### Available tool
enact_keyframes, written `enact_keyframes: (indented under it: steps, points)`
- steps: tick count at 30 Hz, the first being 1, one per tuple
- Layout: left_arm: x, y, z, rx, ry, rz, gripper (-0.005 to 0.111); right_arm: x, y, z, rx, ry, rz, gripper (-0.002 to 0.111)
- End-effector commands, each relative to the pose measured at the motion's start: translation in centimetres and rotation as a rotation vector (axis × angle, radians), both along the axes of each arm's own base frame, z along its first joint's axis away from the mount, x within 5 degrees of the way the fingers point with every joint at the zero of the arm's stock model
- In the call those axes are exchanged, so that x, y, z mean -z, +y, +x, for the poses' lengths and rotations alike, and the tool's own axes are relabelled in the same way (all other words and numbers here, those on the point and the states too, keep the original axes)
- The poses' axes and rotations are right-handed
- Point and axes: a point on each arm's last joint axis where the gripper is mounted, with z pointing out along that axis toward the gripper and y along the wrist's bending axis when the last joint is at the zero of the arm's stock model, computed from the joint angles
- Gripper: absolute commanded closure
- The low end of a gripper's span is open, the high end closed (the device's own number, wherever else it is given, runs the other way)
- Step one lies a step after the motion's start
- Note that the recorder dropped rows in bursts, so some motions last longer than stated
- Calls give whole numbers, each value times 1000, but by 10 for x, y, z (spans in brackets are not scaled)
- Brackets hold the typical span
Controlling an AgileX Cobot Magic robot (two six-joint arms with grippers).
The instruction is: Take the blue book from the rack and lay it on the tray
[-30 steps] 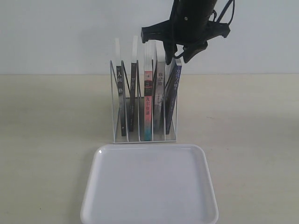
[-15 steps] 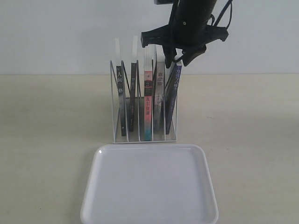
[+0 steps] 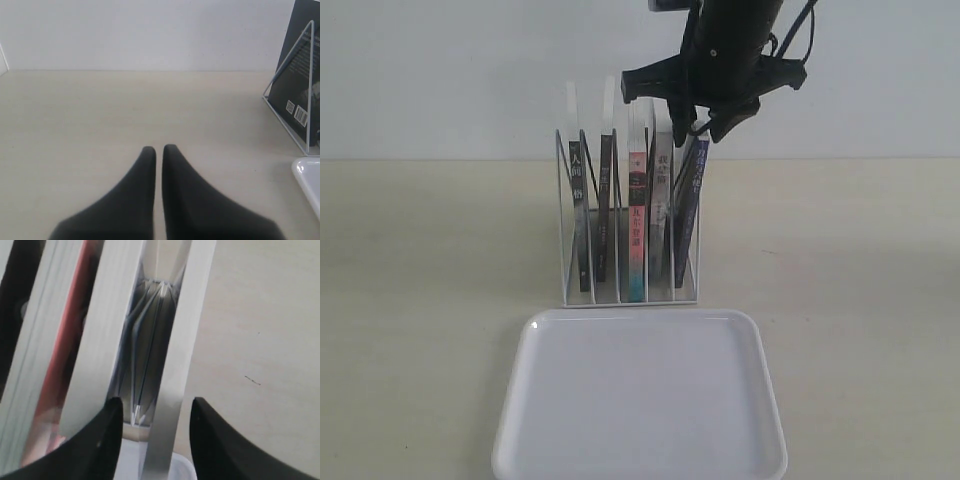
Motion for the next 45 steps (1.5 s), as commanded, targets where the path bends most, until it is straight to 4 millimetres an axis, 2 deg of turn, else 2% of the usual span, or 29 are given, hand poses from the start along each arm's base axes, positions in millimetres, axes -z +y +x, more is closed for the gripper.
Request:
enact_keyframes:
  steps: [1, 12, 33, 34, 35, 36, 38, 43, 45]
  points:
    - [0, 0, 0, -1, -7, -1, 103, 7, -4, 6, 0, -11, -38, 66]
    - [0, 0, 0, -1, -7, -1, 103, 7, -4, 16, 23, -103, -38, 66]
    - [0, 0, 0, -1, -7, -1, 103, 35, 0, 31, 47, -117, -68, 67]
    - [0, 0, 0, -1, -7, -1, 103, 35, 0, 31, 47, -117, -68, 69]
    - [0, 0, 0, -1, -7, -1, 103, 35, 0, 31, 47, -117, -68, 79]
    - [0, 0, 0, -1, -7, -1, 103, 35, 0, 31, 47, -117, -68, 95]
    - [0, 0, 0, -1, -7, -1, 103, 35, 0, 31, 47, -116, -67, 108]
    - [0, 0, 0, -1, -7, -1, 103, 30, -1, 30, 62, -126, -58, 108]
    - [0, 0, 0, -1, -7, -1, 103, 17, -3, 27, 80, -148, -36, 108]
